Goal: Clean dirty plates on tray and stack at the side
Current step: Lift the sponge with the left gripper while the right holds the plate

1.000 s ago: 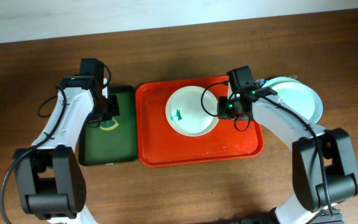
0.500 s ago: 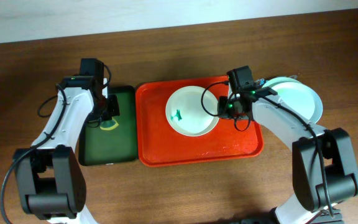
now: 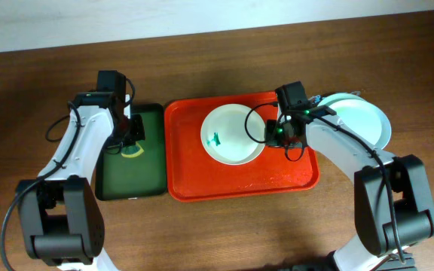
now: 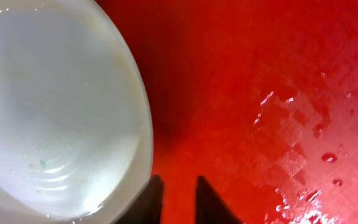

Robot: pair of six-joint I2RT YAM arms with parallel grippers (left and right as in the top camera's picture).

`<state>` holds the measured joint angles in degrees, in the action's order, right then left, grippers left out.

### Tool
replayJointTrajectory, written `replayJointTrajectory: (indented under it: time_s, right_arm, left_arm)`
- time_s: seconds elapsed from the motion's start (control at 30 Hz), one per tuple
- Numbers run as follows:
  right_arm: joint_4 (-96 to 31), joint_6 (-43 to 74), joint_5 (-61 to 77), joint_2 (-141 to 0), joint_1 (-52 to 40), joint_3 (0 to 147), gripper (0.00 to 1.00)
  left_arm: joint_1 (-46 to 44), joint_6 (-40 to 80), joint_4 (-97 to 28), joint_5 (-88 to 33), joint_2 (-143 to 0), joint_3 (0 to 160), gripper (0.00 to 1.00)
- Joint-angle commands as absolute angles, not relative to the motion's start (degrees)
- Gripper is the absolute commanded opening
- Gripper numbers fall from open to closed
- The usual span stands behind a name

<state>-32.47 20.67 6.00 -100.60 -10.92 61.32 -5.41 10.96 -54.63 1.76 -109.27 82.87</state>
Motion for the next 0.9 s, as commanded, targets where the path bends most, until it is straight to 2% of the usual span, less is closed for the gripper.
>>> replayJointTrajectory:
  time_s: [0.0,0.57,0.63,0.87]
  right_arm:
    - [-31.62,20.43,5.48,-100.99,-11.25,60.95,0.26]
    - [-31.0,20.45,5.34,-100.99,-11.25,60.95,0.27]
    - [-29.58,20.43,5.34,-101.01,-11.29,60.9,0.36]
    - [-23.16,20.45,5.54,-101.69,-11.29,60.9,0.36]
  left_arm:
    - [-5.5,11.0,-54.7,1.96,-107.96,83.72,0.0]
    - [-5.5,10.98,-54.5,1.98,-107.96,83.68,0.0]
    - [-5.5,11.0,-54.46,1.96,-107.96,83.68,0.0]
    - [-5.5,11.0,-54.5,1.98,-107.96,83.68,0.0]
